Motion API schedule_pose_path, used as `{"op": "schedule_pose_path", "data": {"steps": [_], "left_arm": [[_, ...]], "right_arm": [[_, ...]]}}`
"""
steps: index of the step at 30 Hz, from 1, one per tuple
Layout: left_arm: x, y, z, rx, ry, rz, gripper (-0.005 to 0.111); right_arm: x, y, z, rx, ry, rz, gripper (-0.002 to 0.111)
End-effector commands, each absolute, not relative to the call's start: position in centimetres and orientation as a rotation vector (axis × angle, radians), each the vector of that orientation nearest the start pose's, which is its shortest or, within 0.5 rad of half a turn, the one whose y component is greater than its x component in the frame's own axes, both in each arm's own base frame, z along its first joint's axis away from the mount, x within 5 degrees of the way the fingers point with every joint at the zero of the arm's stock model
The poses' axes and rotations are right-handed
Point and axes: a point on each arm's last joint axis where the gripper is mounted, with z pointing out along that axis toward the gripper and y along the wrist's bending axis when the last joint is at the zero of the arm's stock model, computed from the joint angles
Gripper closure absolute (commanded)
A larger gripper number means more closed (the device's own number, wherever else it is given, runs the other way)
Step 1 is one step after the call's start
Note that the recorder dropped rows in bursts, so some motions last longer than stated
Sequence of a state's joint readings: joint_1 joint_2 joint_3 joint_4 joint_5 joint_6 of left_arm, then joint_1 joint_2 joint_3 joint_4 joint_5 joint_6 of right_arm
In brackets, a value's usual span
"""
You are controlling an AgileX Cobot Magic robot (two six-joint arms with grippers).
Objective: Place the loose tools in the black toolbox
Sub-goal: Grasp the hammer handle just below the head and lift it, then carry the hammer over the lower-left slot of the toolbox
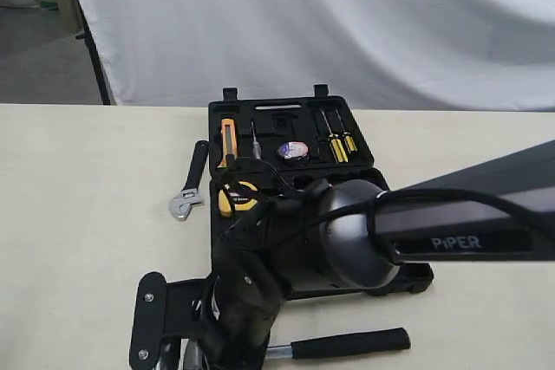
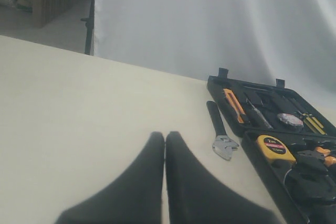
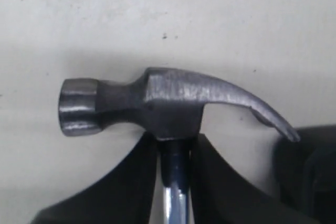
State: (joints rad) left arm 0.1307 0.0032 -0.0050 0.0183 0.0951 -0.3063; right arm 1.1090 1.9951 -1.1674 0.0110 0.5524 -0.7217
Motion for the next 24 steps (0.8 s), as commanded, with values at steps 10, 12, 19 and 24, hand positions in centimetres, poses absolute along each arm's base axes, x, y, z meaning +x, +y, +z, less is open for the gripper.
{"op": "schedule_pose_path", "data": {"steps": [10, 12, 19, 24], "left_arm": [[5.5, 0.9, 20.8, -0.346, 1.526, -0.103, 0.106], [5.5, 0.9, 20.8, -0.346, 1.526, -0.103, 0.106], [5.5, 0.9, 20.8, -0.346, 1.526, -0.103, 0.106], [5.5, 0.9, 20.8, -0.346, 1.526, -0.103, 0.106]], "right_arm": [[17.4, 31.0, 21.8, -2.131, 1.627, 0.047, 0.109], [19.1, 30.0, 21.8, -2.090, 1.676, 0.019, 0.109], [22.8, 28.3, 22.2, -1.805, 1.842, 0.062, 0.109], [23.3, 28.6, 22.2, -1.664, 1.912, 0.122, 0.109]]}}
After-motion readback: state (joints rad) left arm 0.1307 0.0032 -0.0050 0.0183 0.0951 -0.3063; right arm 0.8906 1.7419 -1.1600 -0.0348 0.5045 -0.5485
